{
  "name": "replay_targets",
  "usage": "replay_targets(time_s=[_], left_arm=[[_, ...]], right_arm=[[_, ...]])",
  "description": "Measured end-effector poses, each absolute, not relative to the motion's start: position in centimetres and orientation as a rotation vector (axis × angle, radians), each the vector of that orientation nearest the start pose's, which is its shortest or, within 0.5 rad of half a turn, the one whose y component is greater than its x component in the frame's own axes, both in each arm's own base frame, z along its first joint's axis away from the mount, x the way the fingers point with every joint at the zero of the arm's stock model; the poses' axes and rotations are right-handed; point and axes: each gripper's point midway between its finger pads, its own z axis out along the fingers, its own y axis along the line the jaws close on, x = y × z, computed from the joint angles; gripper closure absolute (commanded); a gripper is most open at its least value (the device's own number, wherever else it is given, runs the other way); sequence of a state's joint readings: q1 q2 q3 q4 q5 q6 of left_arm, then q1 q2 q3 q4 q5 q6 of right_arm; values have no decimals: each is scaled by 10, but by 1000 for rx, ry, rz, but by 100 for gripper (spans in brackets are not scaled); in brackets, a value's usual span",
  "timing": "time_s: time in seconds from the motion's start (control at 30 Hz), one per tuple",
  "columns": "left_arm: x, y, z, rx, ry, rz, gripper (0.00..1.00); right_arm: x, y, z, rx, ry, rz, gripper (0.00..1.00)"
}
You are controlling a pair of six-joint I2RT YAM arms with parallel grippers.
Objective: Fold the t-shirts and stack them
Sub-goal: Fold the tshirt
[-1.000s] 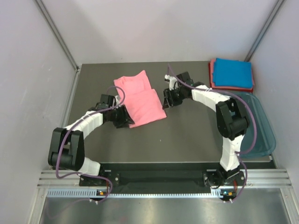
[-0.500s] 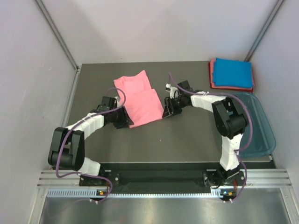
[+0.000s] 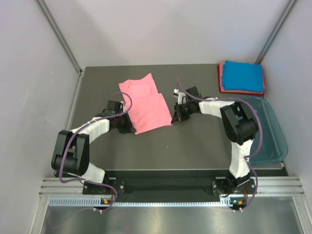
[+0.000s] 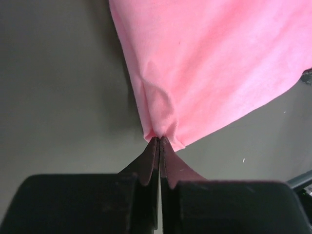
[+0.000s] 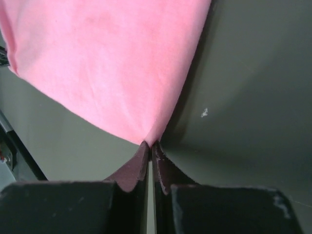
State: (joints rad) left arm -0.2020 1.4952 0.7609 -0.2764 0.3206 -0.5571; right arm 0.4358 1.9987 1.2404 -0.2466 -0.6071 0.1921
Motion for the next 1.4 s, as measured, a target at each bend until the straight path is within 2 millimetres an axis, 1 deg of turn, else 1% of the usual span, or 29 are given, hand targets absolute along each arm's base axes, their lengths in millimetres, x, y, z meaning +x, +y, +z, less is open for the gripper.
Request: replay_targets(time_s=[0.07,0.2,0.27,0.3,0.4,0.43,0.47,0.53,0.67,0.8,0.9,1.03,1.13,1.3,1.4], left_arm=[[294,-134,40,-350,2652,-647,100],[296,-122,43,-365,2675,-533,100],[298,-115,46,-368,2682,-472,100],[298,-112,48,-372,2686,-446,98],[294,-105,47,-386,2711,-389,90],[292,-103,46,-391,2720,-375,77],[289,-100,44,-391,2731,-349,72],[285,-97,42,-406,2750,-327,67],[273,-105,39,-402,2760,-407,65],[256,-123,40,-354,2740,-588,62],[250,-133,43,-325,2714,-680,62],[253,-143,47,-308,2677,-756,60],[256,-146,48,-307,2653,-784,57],[262,-150,50,-338,2628,-809,57],[263,-151,43,-360,2643,-806,60]], right_arm=[[340,276,22,-539,2577,1016,100],[334,272,22,-520,2566,1021,100],[326,268,22,-501,2571,1023,100],[322,267,22,-490,2576,1027,100],[311,263,21,-461,2582,1037,100],[308,262,21,-455,2581,1039,100],[306,261,21,-450,2581,1040,100],[302,259,21,-431,2586,1044,100],[301,261,21,-416,2584,1054,100],[300,262,21,-410,2586,1057,100],[300,262,21,-408,2587,1057,100],[300,262,23,-408,2586,1056,100],[300,262,25,-410,2581,1057,100],[300,262,28,-412,2576,1057,100],[299,262,27,-411,2582,1056,100]])
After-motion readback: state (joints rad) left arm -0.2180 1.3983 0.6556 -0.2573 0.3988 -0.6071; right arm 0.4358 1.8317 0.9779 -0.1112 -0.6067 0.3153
